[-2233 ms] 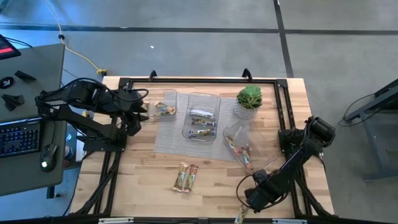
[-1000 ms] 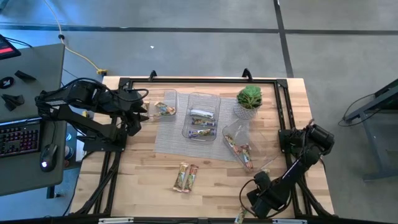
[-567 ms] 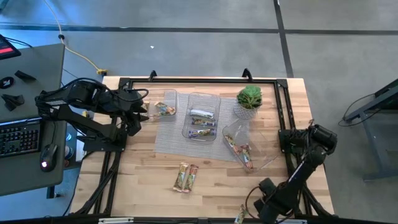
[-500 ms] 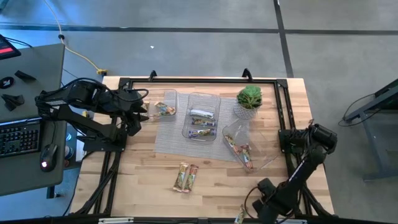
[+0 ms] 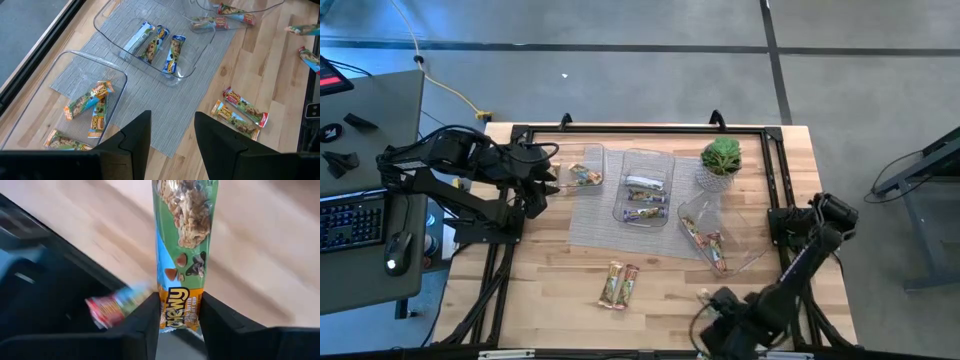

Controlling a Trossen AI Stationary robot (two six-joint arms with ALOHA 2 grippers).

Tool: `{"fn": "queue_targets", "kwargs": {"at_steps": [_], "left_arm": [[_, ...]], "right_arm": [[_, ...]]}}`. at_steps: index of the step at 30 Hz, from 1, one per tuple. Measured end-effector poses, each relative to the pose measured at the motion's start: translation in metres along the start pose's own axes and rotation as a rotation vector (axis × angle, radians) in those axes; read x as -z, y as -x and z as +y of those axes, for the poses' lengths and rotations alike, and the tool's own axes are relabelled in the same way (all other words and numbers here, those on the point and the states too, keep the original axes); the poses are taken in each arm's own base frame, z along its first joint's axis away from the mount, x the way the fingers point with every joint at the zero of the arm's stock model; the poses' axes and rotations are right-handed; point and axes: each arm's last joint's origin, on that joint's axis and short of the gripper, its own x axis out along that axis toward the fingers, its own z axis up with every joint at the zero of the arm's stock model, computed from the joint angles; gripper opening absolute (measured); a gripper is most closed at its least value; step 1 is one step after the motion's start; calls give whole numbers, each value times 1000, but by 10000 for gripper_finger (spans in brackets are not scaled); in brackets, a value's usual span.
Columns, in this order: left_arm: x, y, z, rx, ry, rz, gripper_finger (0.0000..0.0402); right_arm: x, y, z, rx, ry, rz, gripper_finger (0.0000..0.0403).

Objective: Pick and place Granola Bars by type
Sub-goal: Put the yellow granola bar into the left transparent bin

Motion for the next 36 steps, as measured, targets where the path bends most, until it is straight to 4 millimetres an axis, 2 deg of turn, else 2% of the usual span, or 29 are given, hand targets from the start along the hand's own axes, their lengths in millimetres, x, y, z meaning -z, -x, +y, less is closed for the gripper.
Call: {"fn": "queue_targets", "kwargs": {"at_steps": [4,8,15,20,22,29,32,36], "left_arm": [[0,0,0,0,0,0,147],[0,0,0,0,0,0,147],[0,0,0,0,0,0,147],[0,0,0,6,-9,5,147],[2,0,1,-6,-68,25,147],[3,2,1,14,-81,20,147],[2,0,0,22,-89,32,147],[-4,-3,-1,-67,-148,-42,147]], "right_arm": [[-35,1,11,-26,49,-142,108],[-83,3,21,-9,106,-263,108],[-168,12,37,-9,461,-428,108],[-229,19,47,-88,660,-586,108],[-255,24,47,-126,712,-652,108],[-337,37,38,-244,711,-899,108],[-368,28,33,-326,684,-960,108],[-402,6,28,-427,667,-1010,108]]}}
